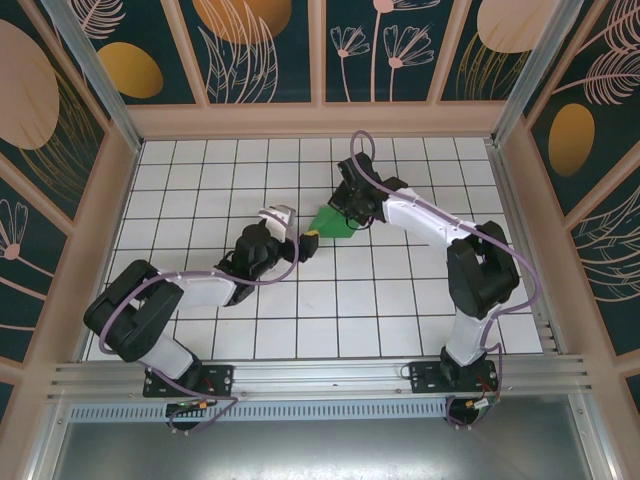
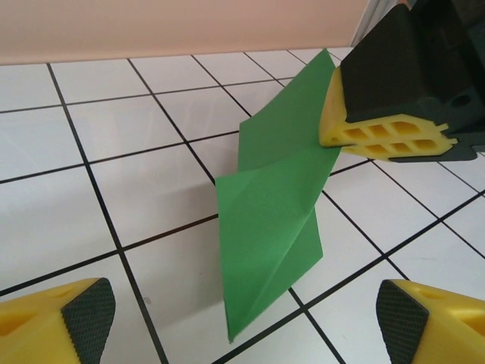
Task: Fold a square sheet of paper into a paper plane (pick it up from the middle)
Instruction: Fourth fold the wing at the center of the table.
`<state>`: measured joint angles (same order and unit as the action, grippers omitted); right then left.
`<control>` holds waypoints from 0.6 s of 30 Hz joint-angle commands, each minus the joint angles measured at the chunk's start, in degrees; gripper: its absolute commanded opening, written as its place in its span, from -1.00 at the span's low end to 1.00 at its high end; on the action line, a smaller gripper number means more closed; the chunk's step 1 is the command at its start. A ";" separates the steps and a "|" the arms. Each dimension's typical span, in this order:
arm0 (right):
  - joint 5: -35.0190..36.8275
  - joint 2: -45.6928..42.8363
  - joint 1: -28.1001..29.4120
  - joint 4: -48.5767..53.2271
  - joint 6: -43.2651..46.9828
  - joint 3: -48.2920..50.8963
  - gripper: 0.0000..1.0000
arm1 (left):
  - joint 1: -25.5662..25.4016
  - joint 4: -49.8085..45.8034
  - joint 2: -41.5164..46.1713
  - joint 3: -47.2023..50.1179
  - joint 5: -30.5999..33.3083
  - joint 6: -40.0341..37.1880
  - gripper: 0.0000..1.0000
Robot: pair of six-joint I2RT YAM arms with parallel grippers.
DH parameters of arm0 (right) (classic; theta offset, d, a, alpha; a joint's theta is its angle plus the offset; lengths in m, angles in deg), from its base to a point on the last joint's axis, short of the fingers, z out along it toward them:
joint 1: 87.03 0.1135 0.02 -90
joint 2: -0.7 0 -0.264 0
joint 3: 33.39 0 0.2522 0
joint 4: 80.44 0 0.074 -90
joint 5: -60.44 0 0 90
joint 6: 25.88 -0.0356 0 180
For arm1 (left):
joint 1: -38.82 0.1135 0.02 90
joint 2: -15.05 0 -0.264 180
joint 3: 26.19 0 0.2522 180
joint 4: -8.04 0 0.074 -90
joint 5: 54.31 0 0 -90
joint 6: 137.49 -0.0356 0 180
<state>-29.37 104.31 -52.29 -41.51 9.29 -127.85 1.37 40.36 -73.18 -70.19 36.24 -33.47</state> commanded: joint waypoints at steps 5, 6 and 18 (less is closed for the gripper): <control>6.11 1.28 3.14 4.77 3.50 -5.54 -1.00 | -0.08 0.16 3.26 1.39 3.66 1.54 0.82; 6.51 1.45 3.27 5.34 3.44 -5.75 -1.00 | -0.08 0.15 3.40 1.47 3.97 1.86 0.82; 10.55 -1.64 4.90 7.56 1.26 -4.76 -1.00 | -0.06 1.62 5.22 2.97 1.12 2.99 0.83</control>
<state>-20.33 104.99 -47.78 -35.78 11.47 -132.90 1.37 40.41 -69.33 -68.20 38.67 -31.32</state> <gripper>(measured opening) 0.058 0.914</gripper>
